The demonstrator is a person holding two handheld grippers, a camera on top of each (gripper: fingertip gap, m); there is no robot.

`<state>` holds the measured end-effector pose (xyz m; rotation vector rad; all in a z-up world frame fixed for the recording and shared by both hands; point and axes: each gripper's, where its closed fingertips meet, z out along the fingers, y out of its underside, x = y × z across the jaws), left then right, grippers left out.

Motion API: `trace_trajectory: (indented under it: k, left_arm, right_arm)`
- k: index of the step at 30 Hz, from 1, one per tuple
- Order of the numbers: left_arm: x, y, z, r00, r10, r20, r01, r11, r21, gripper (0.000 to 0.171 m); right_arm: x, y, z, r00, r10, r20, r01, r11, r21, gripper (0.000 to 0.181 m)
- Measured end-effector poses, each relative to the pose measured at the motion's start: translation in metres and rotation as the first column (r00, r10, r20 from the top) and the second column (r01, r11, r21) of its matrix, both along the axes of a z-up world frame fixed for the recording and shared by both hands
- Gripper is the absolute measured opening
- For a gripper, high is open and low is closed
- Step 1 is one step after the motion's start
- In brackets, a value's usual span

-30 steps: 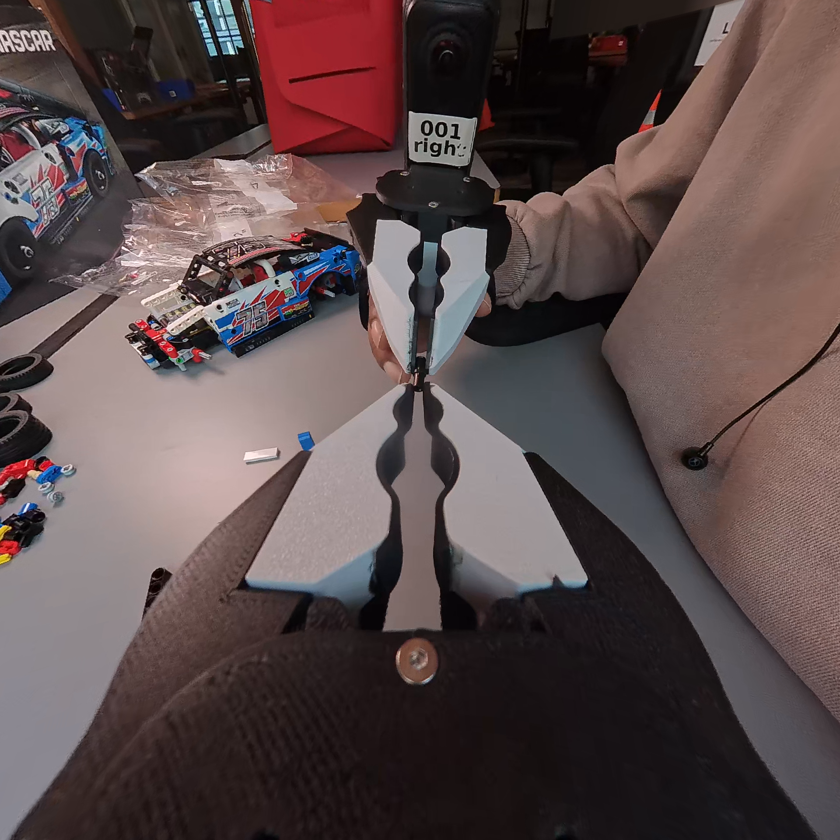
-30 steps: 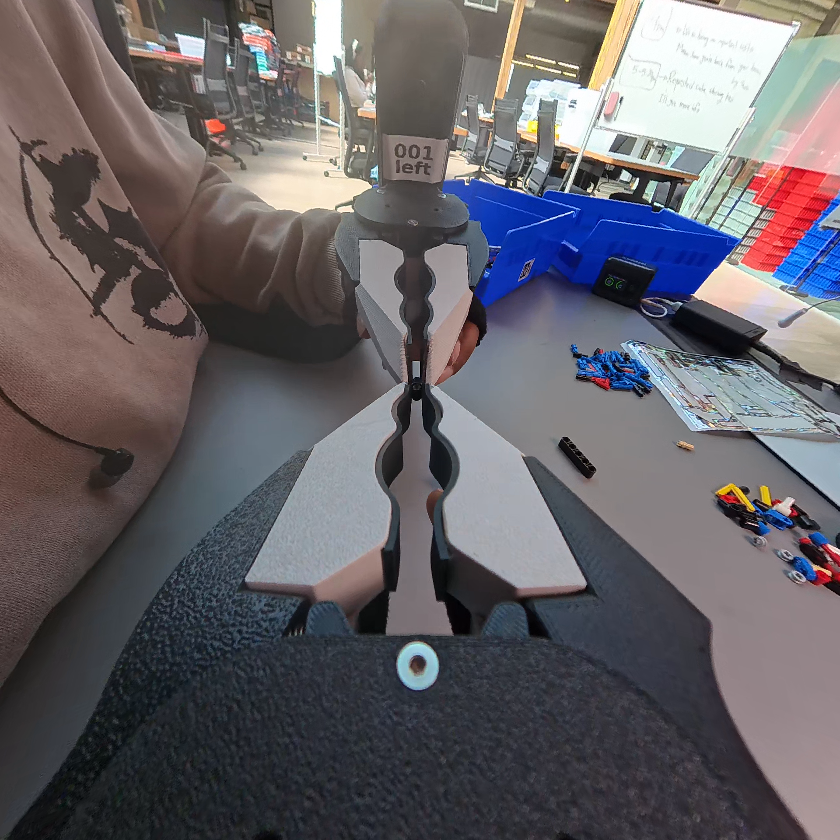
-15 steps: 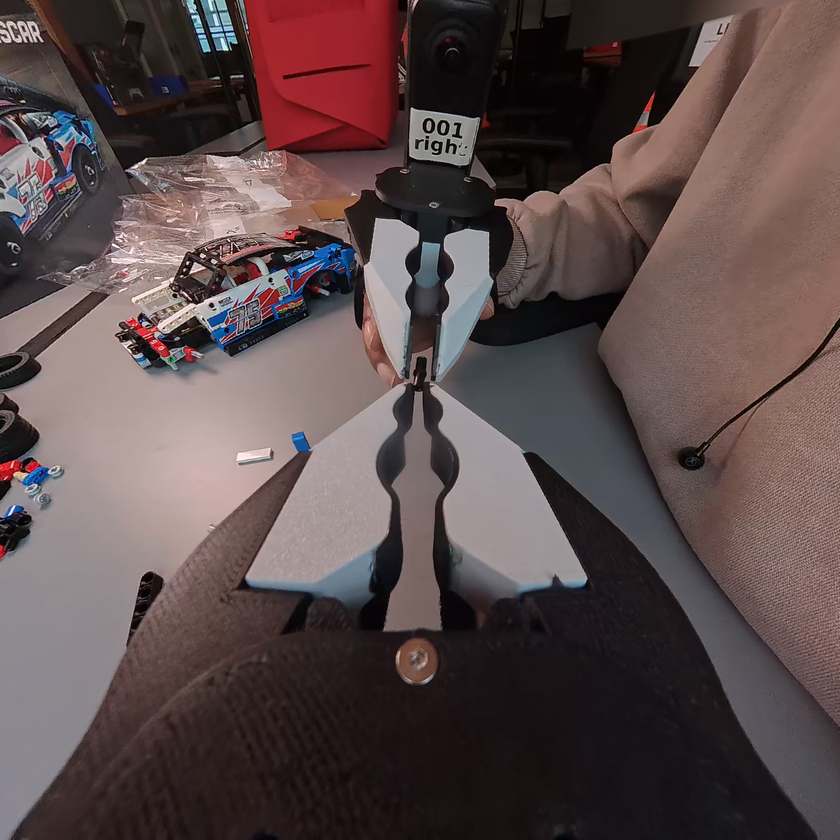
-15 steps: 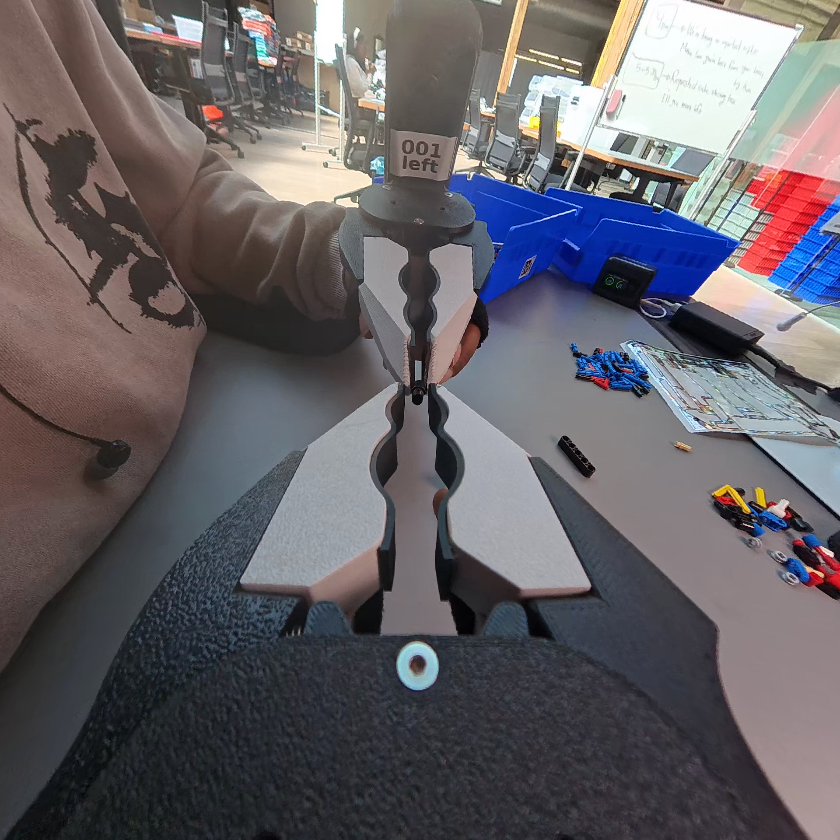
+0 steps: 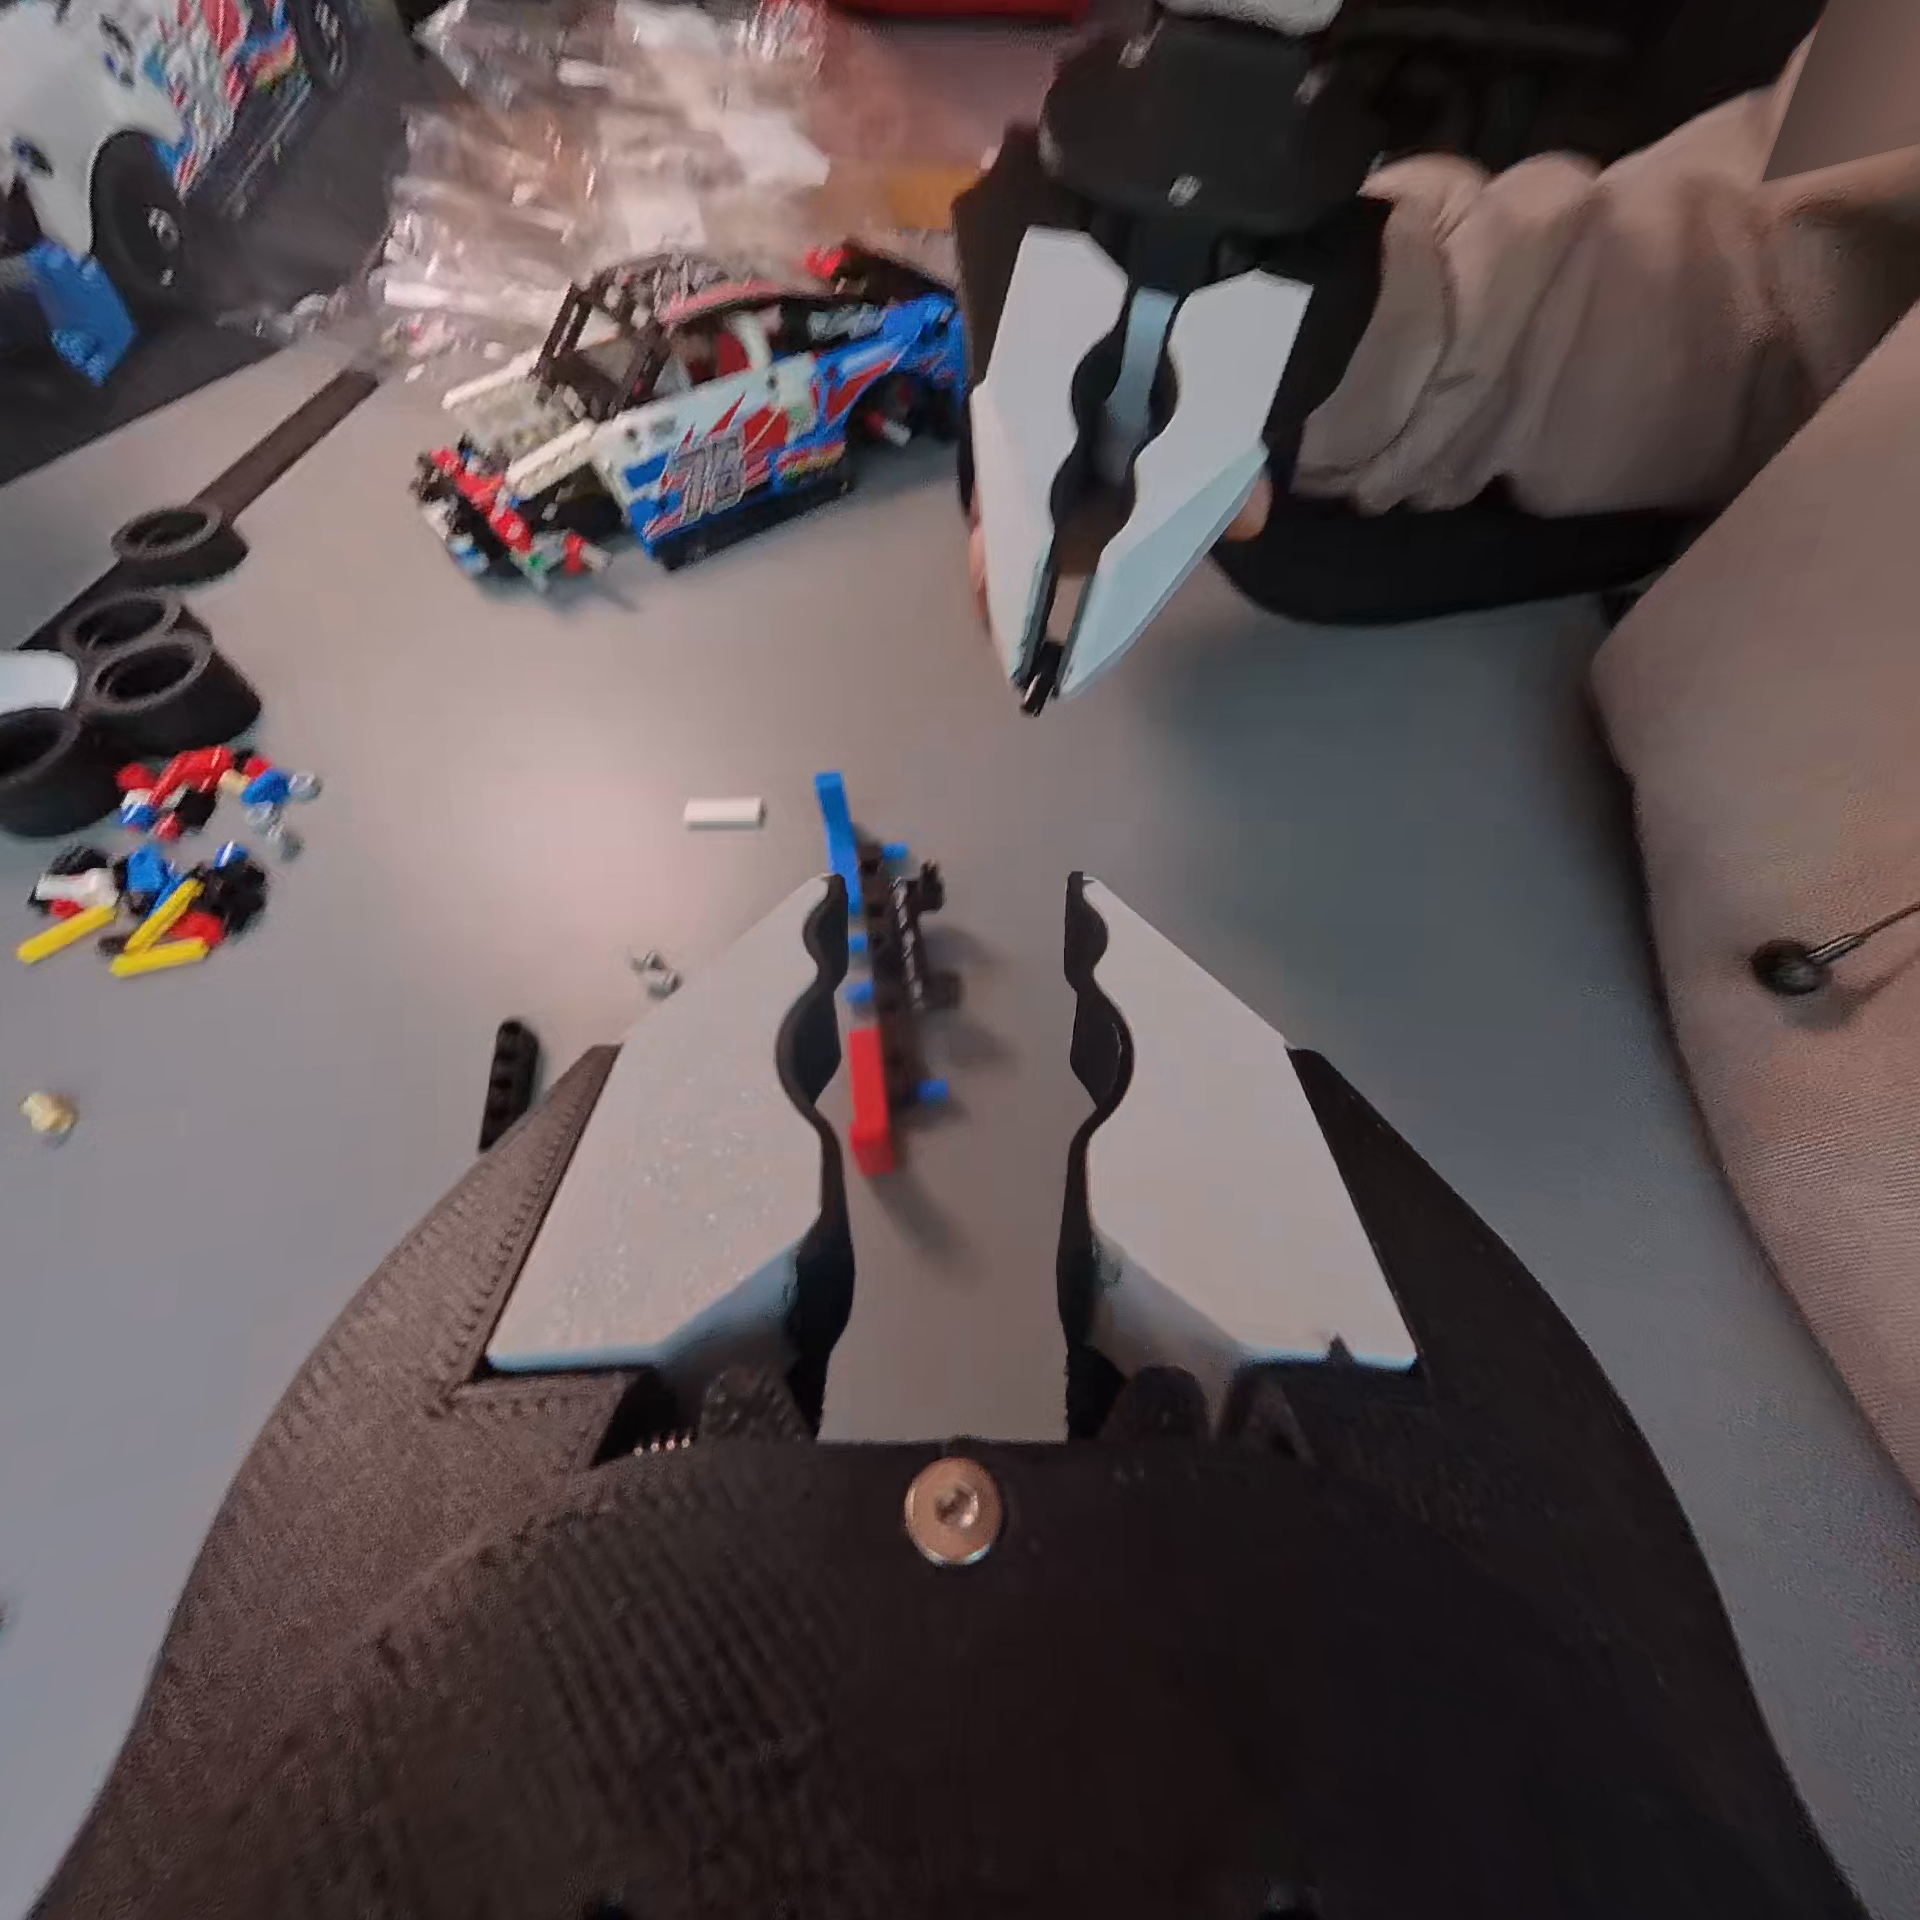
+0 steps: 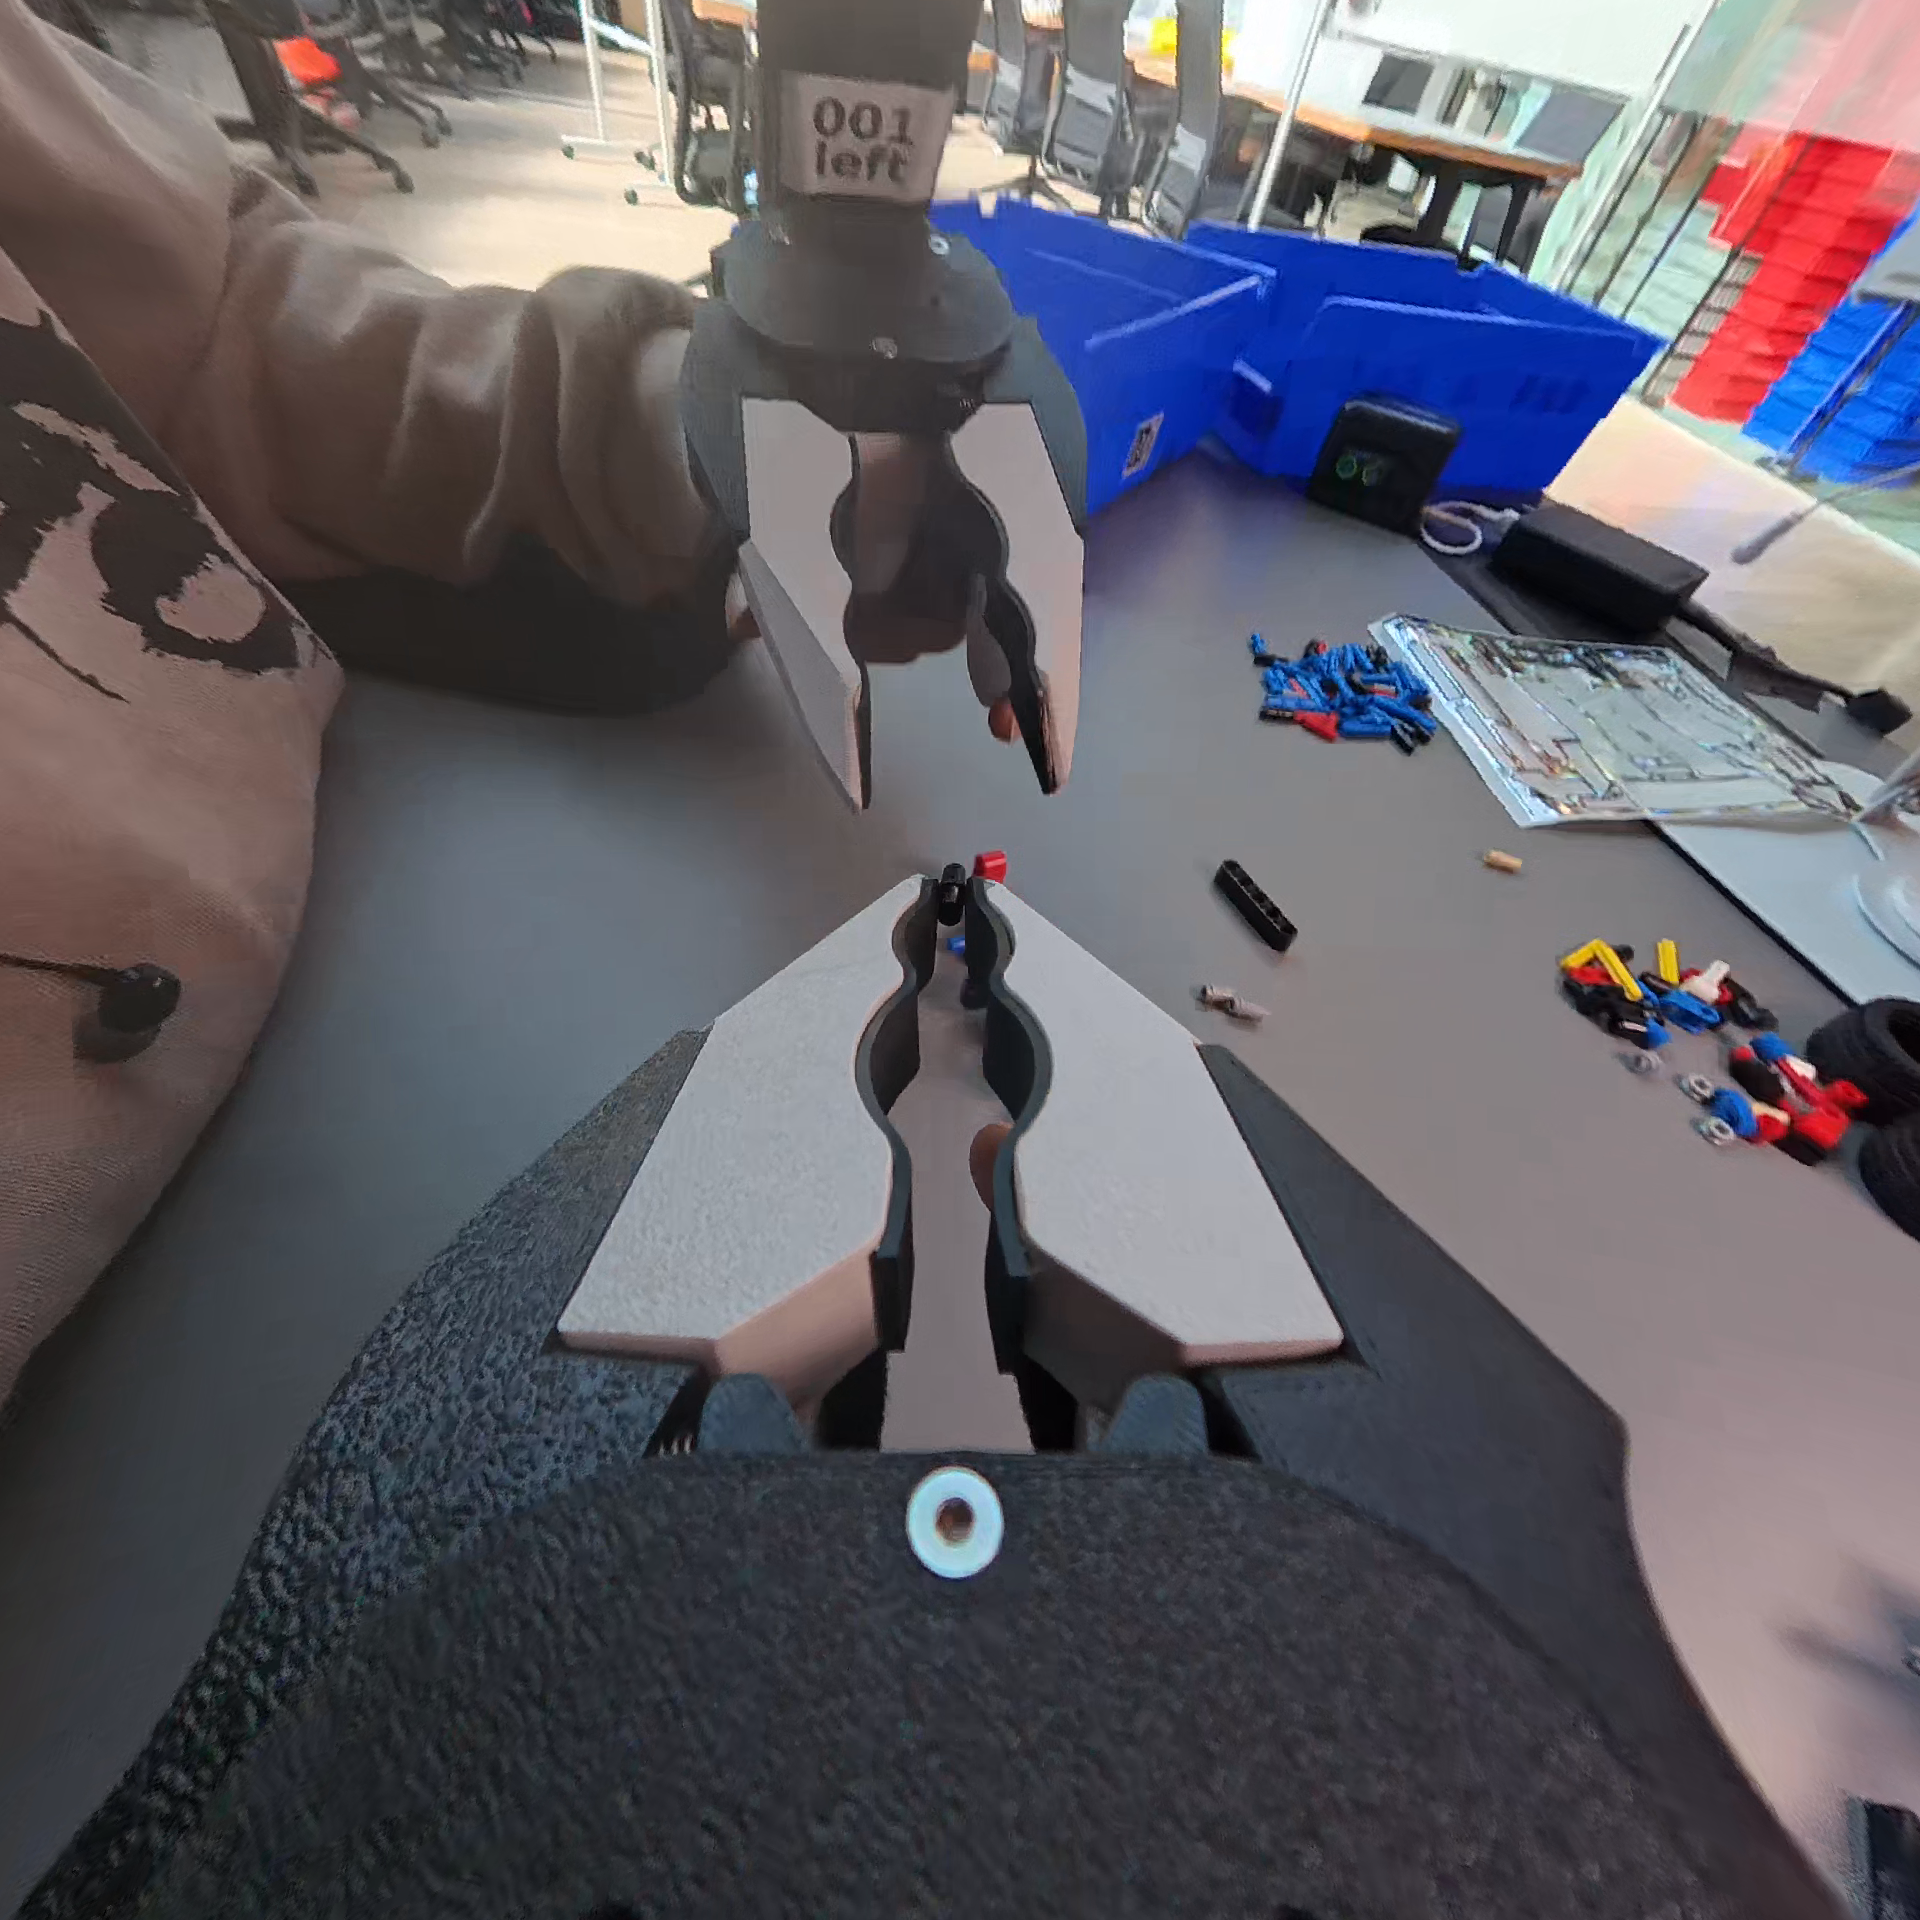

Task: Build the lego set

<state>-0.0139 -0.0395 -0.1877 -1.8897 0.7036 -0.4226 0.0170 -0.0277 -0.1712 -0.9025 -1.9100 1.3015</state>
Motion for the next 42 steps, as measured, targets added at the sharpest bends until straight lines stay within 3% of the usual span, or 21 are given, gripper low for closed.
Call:
trace_trajectory:
  k: [4, 6, 11, 18, 24, 32, 38, 42]
  left_arm:
    - [-0.023, -0.004, -0.055, 0.987, 0.074, -0.14, -0.097, 0.981, -0.166, 0.039]
    - [-0.028, -0.003, -0.07, 0.972, 0.09, -0.217, -0.129, 0.977, -0.171, 0.035]
    - [-0.03, 0.005, -0.069, 0.964, 0.133, -0.232, -0.17, 0.974, -0.147, 0.007]
    - [-0.026, 0.007, -0.07, 0.955, 0.171, -0.244, -0.213, 0.964, -0.157, 0.006]
    - [-0.028, 0.007, -0.07, 0.948, 0.215, -0.234, -0.26, 0.947, -0.186, 0.006]
    - [-0.029, 0.004, -0.07, 0.949, 0.226, -0.221, -0.271, 0.942, -0.199, 0.006]
    - [-0.029, 0.002, -0.07, 0.952, 0.22, -0.211, -0.263, 0.943, -0.203, 0.006]
    - [-0.032, 0.0, -0.059, 0.96, 0.203, -0.192, -0.235, 0.958, -0.163, 0.021]
  right_arm:
    - [-0.003, 0.021, -0.03, 0.977, -0.048, 0.209, 0.021, 0.991, 0.133, 0.003]
    - [-0.007, 0.019, -0.038, 0.956, -0.041, 0.292, -0.018, 0.98, 0.196, 0.003]
    - [-0.02, 0.006, -0.053, 0.878, -0.023, 0.478, -0.155, 0.932, 0.329, 0.003]
    - [-0.03, 0.004, -0.064, 0.759, -0.067, 0.647, -0.28, 0.865, 0.417, 0.003]
    - [-0.028, 0.004, -0.075, 0.683, -0.129, 0.719, -0.283, 0.861, 0.423, 0.003]
    - [-0.029, 0.005, -0.077, 0.652, -0.21, 0.729, -0.25, 0.848, 0.467, 0.003]
    - [-0.028, 0.004, -0.076, 0.627, -0.202, 0.753, -0.232, 0.874, 0.428, 0.003]
    - [-0.03, 0.002, -0.064, 0.674, -0.152, 0.723, -0.206, 0.901, 0.382, 0.003]
